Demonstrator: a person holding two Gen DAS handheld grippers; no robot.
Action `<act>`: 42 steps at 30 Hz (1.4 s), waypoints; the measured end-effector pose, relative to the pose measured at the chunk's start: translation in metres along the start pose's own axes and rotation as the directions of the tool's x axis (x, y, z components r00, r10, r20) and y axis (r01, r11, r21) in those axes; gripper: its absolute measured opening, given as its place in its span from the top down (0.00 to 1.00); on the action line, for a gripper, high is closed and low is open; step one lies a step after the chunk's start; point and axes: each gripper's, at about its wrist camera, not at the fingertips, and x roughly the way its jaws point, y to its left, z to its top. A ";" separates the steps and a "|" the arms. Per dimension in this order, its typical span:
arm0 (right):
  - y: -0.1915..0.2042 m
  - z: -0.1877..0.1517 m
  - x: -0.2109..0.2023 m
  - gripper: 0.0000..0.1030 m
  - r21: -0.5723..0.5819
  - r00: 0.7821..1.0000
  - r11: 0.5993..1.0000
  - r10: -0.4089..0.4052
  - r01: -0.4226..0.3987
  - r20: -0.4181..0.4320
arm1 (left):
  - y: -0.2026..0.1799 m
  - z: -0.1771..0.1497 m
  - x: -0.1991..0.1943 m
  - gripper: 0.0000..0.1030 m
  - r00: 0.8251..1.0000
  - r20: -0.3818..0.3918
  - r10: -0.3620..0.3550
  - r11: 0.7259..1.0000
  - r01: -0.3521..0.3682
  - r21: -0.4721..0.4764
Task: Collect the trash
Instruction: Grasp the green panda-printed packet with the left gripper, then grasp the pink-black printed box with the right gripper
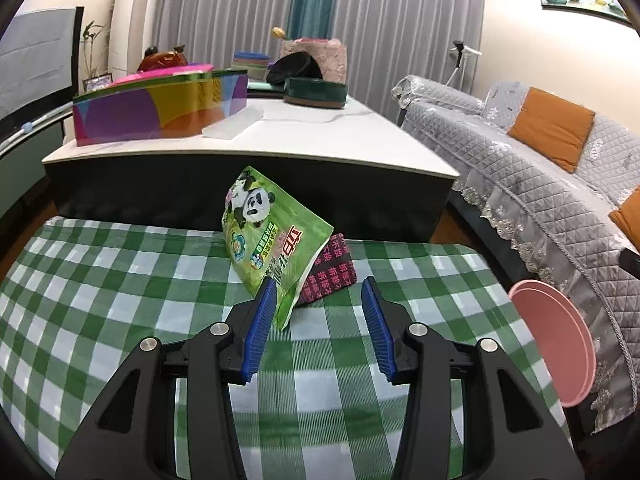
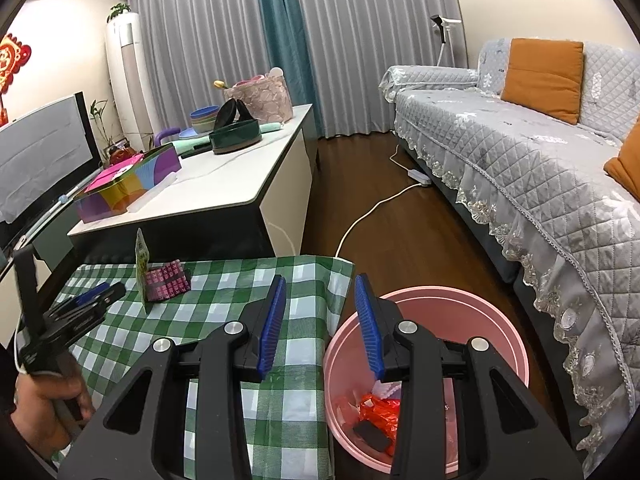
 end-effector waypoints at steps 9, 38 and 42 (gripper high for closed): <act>0.003 -0.006 0.016 0.65 -0.038 0.999 0.999 0.020 -0.021 -0.025 | 0.001 0.015 0.044 0.57 0.992 -0.062 0.109 0.994 -0.107 0.024; 0.195 -0.008 0.161 0.09 -0.145 0.931 0.945 0.246 -0.292 -0.269 | 0.117 0.013 -0.011 0.98 0.994 -0.022 0.108 0.992 -0.109 -0.067; 0.214 -0.014 0.186 0.08 -0.157 0.920 0.942 0.238 -0.297 -0.311 | 0.126 0.012 -0.012 0.98 0.994 -0.023 0.106 0.991 -0.108 -0.077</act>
